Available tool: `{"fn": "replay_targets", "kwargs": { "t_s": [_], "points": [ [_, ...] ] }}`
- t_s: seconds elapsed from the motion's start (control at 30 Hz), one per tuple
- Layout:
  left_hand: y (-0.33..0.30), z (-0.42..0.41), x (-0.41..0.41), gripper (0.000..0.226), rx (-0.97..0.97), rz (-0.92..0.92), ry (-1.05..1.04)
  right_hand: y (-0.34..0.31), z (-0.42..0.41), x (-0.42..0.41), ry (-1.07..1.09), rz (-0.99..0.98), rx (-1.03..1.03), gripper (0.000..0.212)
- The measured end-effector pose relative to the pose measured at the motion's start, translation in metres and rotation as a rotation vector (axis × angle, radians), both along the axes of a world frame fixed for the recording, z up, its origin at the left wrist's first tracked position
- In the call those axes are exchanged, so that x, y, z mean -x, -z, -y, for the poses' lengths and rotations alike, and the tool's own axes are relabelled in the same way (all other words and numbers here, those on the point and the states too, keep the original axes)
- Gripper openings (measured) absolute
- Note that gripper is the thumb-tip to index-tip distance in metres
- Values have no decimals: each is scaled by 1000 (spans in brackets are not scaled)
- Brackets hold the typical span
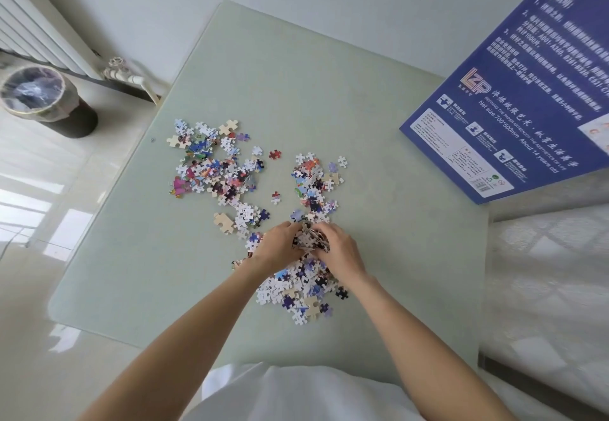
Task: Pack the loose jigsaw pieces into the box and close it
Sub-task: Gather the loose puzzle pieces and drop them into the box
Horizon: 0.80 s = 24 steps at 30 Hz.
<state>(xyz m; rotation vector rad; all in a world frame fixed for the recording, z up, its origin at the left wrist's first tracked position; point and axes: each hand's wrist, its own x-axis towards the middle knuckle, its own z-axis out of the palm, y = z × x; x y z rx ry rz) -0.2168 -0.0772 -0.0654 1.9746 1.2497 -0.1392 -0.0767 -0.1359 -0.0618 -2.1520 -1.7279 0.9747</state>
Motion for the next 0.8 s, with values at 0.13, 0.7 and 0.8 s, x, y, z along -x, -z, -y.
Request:
{"fn": "replay_targets", "kwargs": {
  "t_s": [0.13, 0.7, 0.8],
  "points": [
    [0, -3, 3, 48, -7, 45, -44, -2, -3, -6, 50, -37, 6, 40],
    [-17, -11, 23, 30, -20, 116, -187, -31, -4, -34, 145, 25, -71, 32],
    [-21, -14, 26, 29, -22, 120, -228, -34, -1, -38, 128, 4, -84, 33]
  ]
}}
